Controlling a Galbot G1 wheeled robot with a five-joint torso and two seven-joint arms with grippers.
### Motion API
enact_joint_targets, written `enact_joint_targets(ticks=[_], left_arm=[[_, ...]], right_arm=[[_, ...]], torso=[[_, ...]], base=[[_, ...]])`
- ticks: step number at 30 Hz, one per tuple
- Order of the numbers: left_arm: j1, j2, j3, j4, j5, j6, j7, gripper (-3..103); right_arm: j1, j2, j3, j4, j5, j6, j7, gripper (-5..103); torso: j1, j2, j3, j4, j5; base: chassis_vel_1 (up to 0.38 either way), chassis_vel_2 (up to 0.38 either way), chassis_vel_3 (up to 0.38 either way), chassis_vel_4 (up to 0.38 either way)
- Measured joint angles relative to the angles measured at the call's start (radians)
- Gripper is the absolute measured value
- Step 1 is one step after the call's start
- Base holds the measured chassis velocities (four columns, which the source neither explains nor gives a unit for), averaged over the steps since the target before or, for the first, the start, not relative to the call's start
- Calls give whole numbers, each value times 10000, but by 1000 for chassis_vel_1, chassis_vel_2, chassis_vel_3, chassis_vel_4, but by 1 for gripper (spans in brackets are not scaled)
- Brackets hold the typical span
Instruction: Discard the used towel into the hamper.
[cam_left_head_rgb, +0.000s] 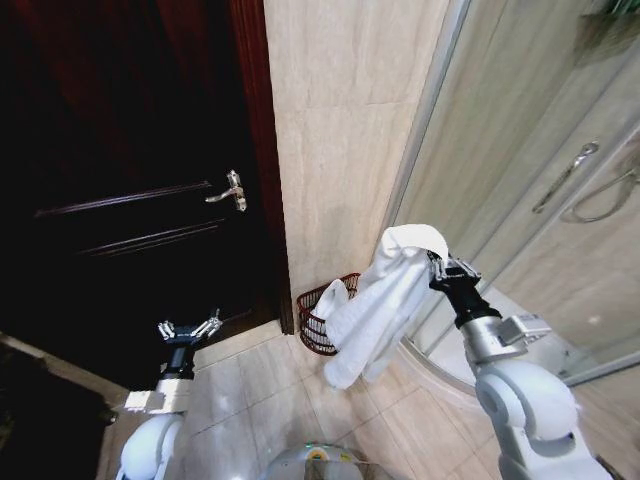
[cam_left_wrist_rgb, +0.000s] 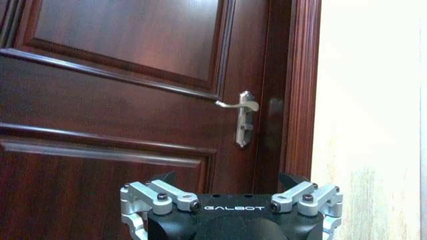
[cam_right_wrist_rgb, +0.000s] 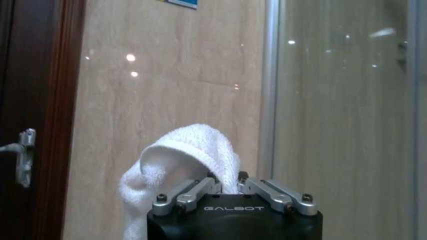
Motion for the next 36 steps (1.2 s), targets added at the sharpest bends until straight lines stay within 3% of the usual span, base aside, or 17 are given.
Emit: enact_joint_targets(ticks=[13,19,26,32,36], left_arm=[[-158,-552,-45,145,698,120,-64,100],[-193,-799,51,169,1015,122,-134,100],[-191,-1098,157,271,1423,-3,-155,100],[-192,-1460,166,427,1716,-97,-164,100],[-209,-1589,154,499,1880,-81,-215,100]], right_arm=[[2671,-840,-285,-1497,1253,93,-308,8],[3815,-1225,-447,-1747,2007,-226,-203,8],[6343,-1668,-952,-2730,3381,-636,-75,8],[8006,-1544,-1500,-3830,3743,-691,-216,8],[9810,-971,-2197,-5122,3697,-661,-279,8]], torso=[[1,-1,1,1,4],[1,-1,1,1,2],[1,-1,0,2,2],[1,-2,1,1,3],[2,-1,1,3,-1]], base=[[0,0,0,0],[0,0,0,0],[0,0,0,0],[0,0,0,0],[0,0,0,0]])
